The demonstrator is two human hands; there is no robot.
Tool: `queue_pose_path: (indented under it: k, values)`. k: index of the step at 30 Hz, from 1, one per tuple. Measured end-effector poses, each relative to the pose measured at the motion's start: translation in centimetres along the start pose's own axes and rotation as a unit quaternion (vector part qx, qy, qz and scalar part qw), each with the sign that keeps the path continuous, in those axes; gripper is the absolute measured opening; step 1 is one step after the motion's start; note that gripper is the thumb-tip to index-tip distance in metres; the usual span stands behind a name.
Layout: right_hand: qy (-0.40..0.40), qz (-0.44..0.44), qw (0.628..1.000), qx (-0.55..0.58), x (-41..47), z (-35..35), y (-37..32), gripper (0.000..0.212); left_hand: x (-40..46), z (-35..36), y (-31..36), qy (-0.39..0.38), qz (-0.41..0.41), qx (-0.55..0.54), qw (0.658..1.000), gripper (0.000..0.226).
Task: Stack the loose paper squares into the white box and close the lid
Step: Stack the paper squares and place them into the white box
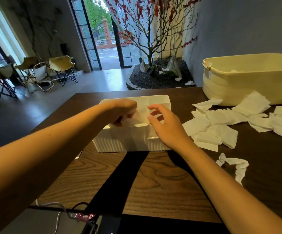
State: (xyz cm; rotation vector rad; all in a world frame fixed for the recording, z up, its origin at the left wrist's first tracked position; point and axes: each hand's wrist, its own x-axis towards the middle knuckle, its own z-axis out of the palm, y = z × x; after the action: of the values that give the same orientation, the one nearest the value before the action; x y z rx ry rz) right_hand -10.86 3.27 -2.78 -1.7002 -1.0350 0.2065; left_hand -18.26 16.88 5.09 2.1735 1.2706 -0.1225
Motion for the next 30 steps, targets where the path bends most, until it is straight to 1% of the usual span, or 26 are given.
queue_pose_path:
  k: [3, 5, 8, 10, 12, 13, 14, 15, 16, 17, 18, 19, 21, 23, 25, 28, 30]
  values:
    - [0.006, -0.013, 1.000, -0.020, -0.1, 0.2, 0.2, 0.025, 0.6, 0.1, 0.0, -0.007, -0.008, -0.028, 1.000, 0.010]
    - [0.008, -0.012, 1.000, -0.025, -0.1, 0.2, 0.2, 0.025, 0.4, 0.2, 0.1, -0.024, -0.016, -0.021, 0.999, 0.007]
    - [0.007, -0.006, 1.000, -0.027, -0.1, 0.2, 0.2, 0.025, 0.2, 0.6, 0.4, -0.055, -0.020, 0.009, 0.998, 0.009]
    - [0.006, -0.007, 1.000, -0.027, -0.2, 0.3, 0.3, 0.024, 0.2, 0.8, 0.9, -0.063, -0.025, 0.030, 0.997, 0.010]
    - [0.008, -0.008, 1.000, -0.023, -0.3, 0.2, 0.4, 0.024, -0.1, 0.8, 1.4, -0.051, -0.013, 0.070, 0.996, 0.010]
    - [0.011, -0.007, 1.000, -0.021, -0.3, 0.1, 0.5, 0.024, -0.2, 0.6, 1.6, -0.028, 0.015, 0.110, 0.993, 0.016]
    - [0.012, -0.004, 1.000, -0.017, -0.3, 0.1, 0.5, 0.024, -0.5, 0.3, 1.6, 0.011, 0.056, 0.160, 0.985, 0.022]
    - [0.016, -0.001, 1.000, -0.011, -0.2, 0.1, 0.5, 0.024, -0.8, -0.1, 1.5, 0.066, 0.105, 0.218, 0.968, 0.026]
    - [0.020, 0.001, 1.000, -0.006, -0.2, 0.0, 0.6, 0.023, -1.1, -0.5, 1.5, 0.119, 0.157, 0.272, 0.942, 0.025]
    - [0.023, 0.003, 1.000, -0.002, -0.2, 0.0, 0.6, 0.023, -1.0, -0.8, 1.3, 0.144, 0.199, 0.310, 0.918, 0.020]
    - [0.025, 0.006, 1.000, 0.000, -0.1, 0.0, 0.6, 0.023, -1.0, -1.0, 1.2, 0.139, 0.229, 0.336, 0.903, 0.016]
    - [0.027, 0.008, 1.000, 0.002, -0.1, 0.0, 0.7, 0.024, -0.9, -1.0, 1.0, 0.108, 0.249, 0.350, 0.896, 0.017]
    - [0.030, 0.013, 0.999, 0.000, -0.2, 0.0, 0.8, 0.028, -0.4, -0.8, 0.7, 0.019, 0.264, 0.359, 0.895, 0.026]
    - [0.031, 0.015, 0.999, 0.000, -0.4, -0.1, 1.0, 0.031, 0.1, -0.3, 0.4, -0.034, 0.274, 0.381, 0.882, 0.025]
    - [0.031, 0.017, 0.999, -0.001, -0.4, 0.0, 1.0, 0.031, 0.9, 0.3, 0.3, -0.028, 0.290, 0.404, 0.867, 0.019]
    - [0.034, 0.010, 0.999, -0.015, -0.6, 0.0, 1.1, 0.031, 1.4, 0.7, 0.3, 0.024, 0.306, 0.422, 0.853, 0.011]
    - [0.033, 0.005, 0.999, -0.023, -0.7, 0.1, 1.1, 0.032, 1.1, 0.6, 0.5, 0.077, 0.321, 0.416, 0.847, 0.017]
